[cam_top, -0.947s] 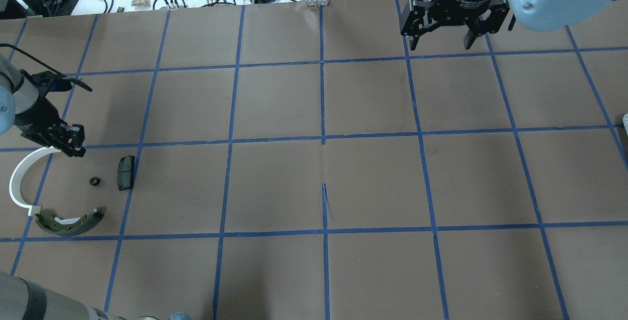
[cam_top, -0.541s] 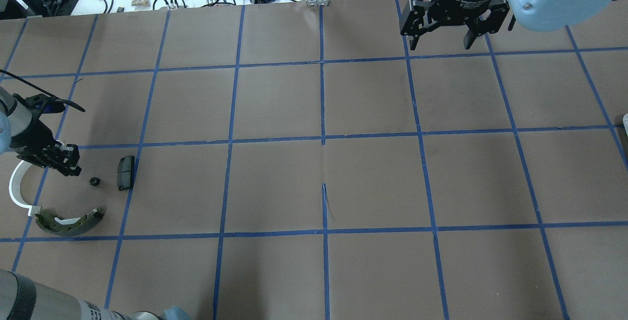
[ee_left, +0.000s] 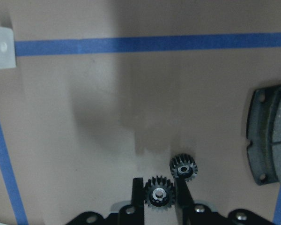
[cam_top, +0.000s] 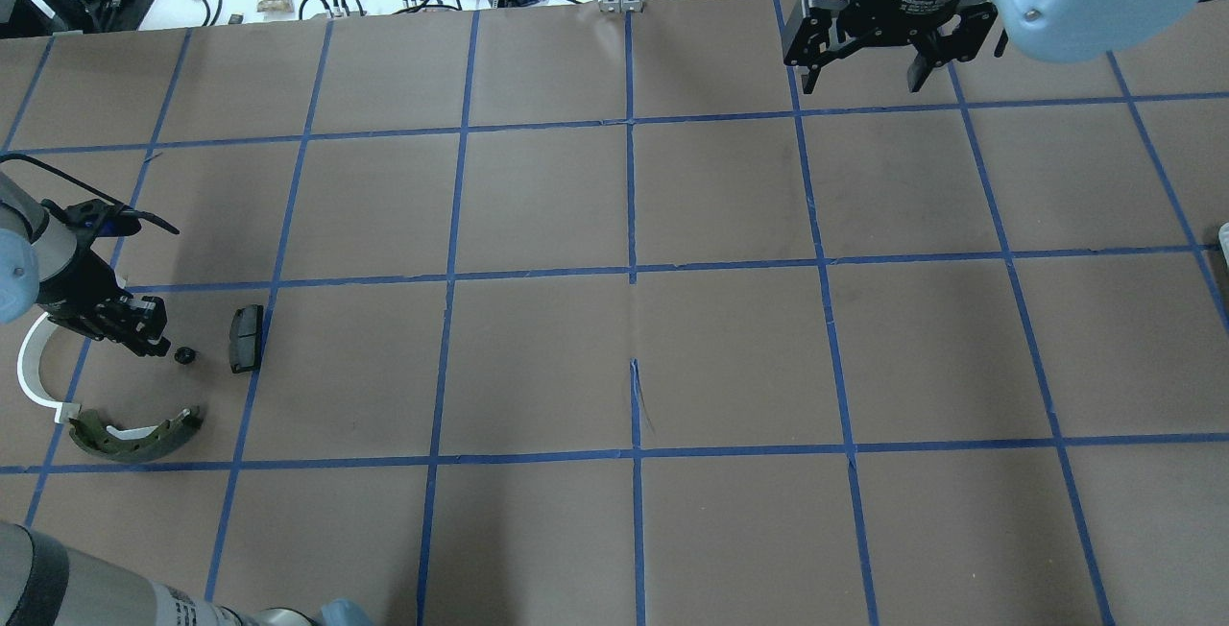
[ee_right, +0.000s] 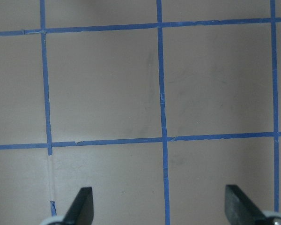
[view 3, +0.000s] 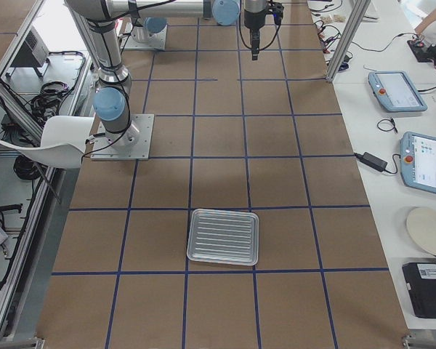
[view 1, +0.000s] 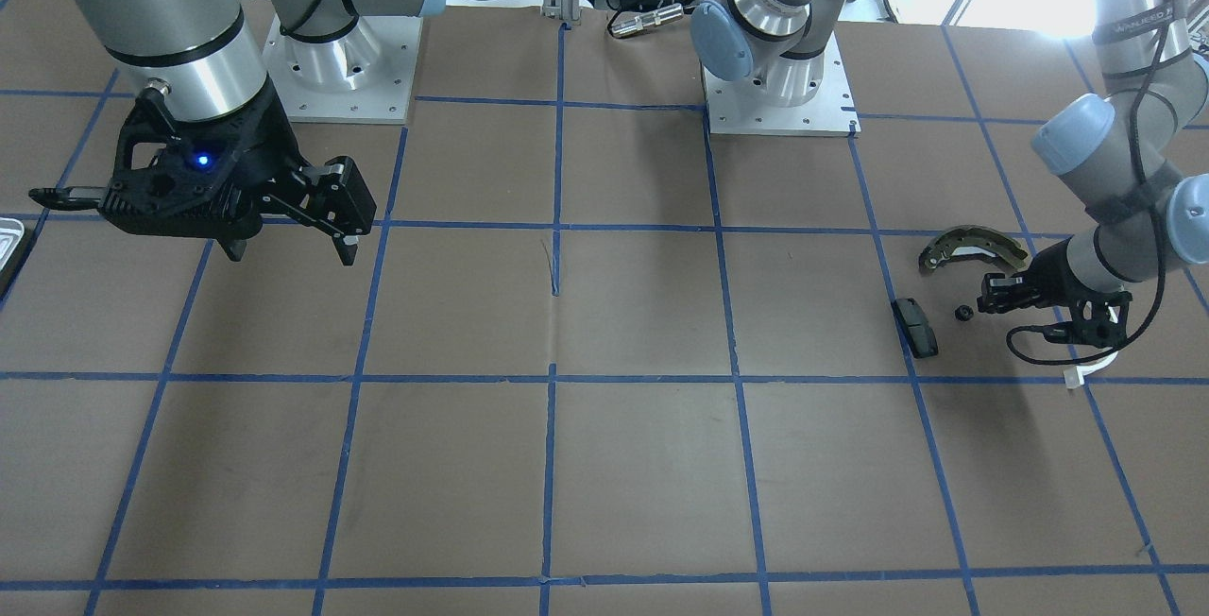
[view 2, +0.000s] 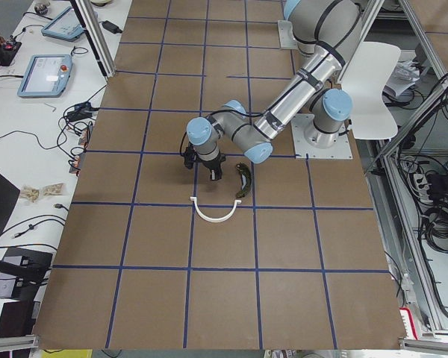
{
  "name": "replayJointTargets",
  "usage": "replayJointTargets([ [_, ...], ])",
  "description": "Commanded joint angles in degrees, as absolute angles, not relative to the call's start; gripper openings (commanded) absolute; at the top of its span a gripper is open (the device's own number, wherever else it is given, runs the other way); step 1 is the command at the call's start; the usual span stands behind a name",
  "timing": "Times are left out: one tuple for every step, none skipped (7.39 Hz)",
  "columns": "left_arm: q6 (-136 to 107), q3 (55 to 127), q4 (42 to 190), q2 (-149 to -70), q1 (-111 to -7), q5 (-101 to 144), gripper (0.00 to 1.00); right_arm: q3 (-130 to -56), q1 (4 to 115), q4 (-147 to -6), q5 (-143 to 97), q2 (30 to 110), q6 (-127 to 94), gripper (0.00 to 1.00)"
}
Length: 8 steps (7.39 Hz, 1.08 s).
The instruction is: Place bearing gear from tray to pile
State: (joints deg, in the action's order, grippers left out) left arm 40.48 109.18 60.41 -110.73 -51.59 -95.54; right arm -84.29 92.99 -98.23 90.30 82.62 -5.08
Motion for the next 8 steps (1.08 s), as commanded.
replayJointTargets([
  [40.9,109.2,59.7,-111.3,-51.6,-95.5,0.05,-84.3,93.0,-98.3,90.3,82.6,-5.0,1.0],
  [40.7,109.2,59.7,-111.3,-51.6,-95.6,0.3,-84.3,93.0,-98.3,90.3,82.6,-5.2,1.0],
  [40.8,109.2,59.8,-111.3,-51.6,-95.6,0.84,-84.4,93.0,-98.3,90.3,82.6,-5.2,1.0],
  [40.8,109.2,59.8,-111.3,-51.6,-95.5,0.93,-84.4,93.0,-98.3,90.3,82.6,-5.2,1.0],
  [40.8,109.0,59.9,-111.2,-51.7,-95.5,0.96,-84.4,93.0,-98.3,90.2,82.6,-5.2,1.0],
  [40.7,108.5,60.6,-110.2,-52.0,-95.5,0.97,-84.4,93.0,-98.5,90.2,82.5,-5.1,1.0],
  [40.7,107.9,60.9,-109.0,-52.7,-95.5,1.0,-84.4,93.0,-98.5,90.2,82.6,-5.1,1.0],
  [40.6,105.9,62.4,-107.8,-53.2,-95.5,1.0,-84.4,93.0,-98.5,90.2,82.5,-5.1,1.0],
])
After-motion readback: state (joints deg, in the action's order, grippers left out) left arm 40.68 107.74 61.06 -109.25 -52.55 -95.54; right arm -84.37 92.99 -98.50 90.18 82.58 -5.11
